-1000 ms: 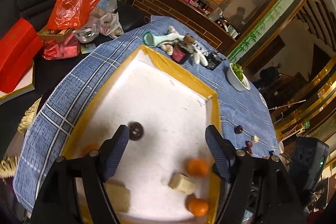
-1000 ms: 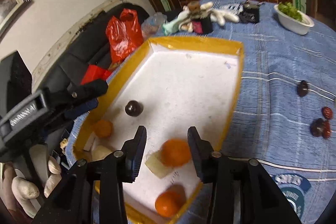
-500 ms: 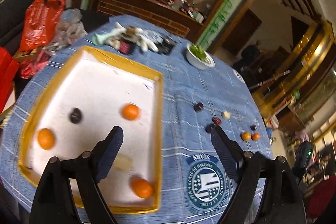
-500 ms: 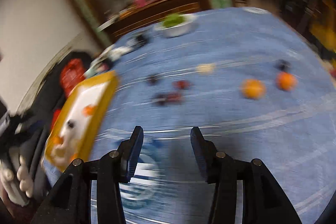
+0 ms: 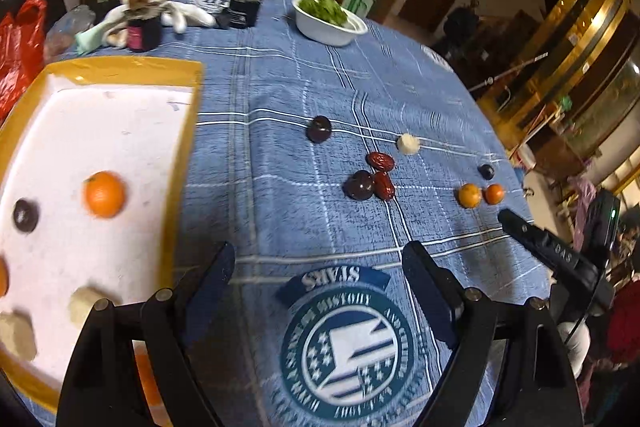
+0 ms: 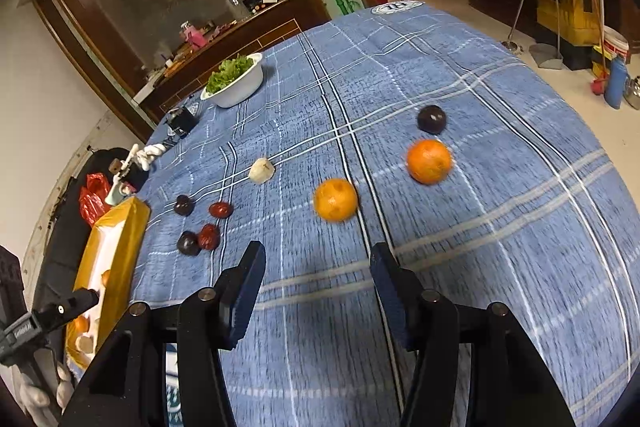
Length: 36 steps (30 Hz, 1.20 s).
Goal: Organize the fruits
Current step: 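Grasp another dark plum with the left tool while the right grasps an orange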
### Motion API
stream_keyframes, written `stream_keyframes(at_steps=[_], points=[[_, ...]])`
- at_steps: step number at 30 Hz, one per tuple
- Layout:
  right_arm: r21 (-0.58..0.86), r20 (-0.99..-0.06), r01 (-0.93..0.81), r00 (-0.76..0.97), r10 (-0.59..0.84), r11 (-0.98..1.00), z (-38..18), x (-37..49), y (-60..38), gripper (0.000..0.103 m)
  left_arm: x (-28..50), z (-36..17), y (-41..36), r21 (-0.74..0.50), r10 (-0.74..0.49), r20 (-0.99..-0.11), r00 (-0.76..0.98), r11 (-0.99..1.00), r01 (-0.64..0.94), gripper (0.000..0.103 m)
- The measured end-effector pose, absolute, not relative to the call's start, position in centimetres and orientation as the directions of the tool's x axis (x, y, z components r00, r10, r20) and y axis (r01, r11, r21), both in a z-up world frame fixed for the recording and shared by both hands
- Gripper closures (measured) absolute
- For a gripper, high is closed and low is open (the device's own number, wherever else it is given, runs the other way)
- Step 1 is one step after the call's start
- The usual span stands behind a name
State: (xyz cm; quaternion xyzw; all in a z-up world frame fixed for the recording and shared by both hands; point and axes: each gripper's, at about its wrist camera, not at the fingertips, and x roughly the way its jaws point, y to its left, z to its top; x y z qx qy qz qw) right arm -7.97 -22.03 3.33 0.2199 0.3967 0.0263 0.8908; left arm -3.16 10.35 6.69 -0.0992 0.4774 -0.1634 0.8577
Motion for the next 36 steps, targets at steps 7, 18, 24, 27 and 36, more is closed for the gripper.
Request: stream_keyframes(at_steps=[7, 18, 24, 27, 36], points=[[0.343, -0.727, 0.142, 0.666, 0.166, 0.929, 1.2, -3.6, -21.9, 0.044, -0.1, 4.8, 5.1, -0.204, -0.338, -0.791, 0.509, 0.931, 0.301, 0.018], [0.336, -0.724, 0.112, 0.665, 0.181, 0.935, -0.1, -2.5, -22.2, 0.044, 3.9, 2.1, 1.3, -0.204, -0.374, -0.794, 0.479, 0.907, 0.369, 0.058], [0.277, -0.732, 0.097, 0.666, 0.144, 0.956, 0.1, -2.4, -21.1, 0.047, 3.8, 1.6, 1.0, -0.213, -0.395, -0.776, 0.492, 0.898, 0.385, 0.053], [0.257, -0.74, 0.097, 0.66, 0.131, 0.962, -0.1, -2.4, -20.9, 0.061, 3.6, 1.5, 0.9, -0.218, -0.402, -0.769, 0.496, 0.896, 0.388, 0.06], [0.249, -0.732, 0.088, 0.67, 0.128, 0.964, 0.1, -2.7, -20.7, 0.068, 3.1, 3.6, 2.6, -0.24, -0.406, -0.74, 0.536, 0.904, 0.353, 0.079]])
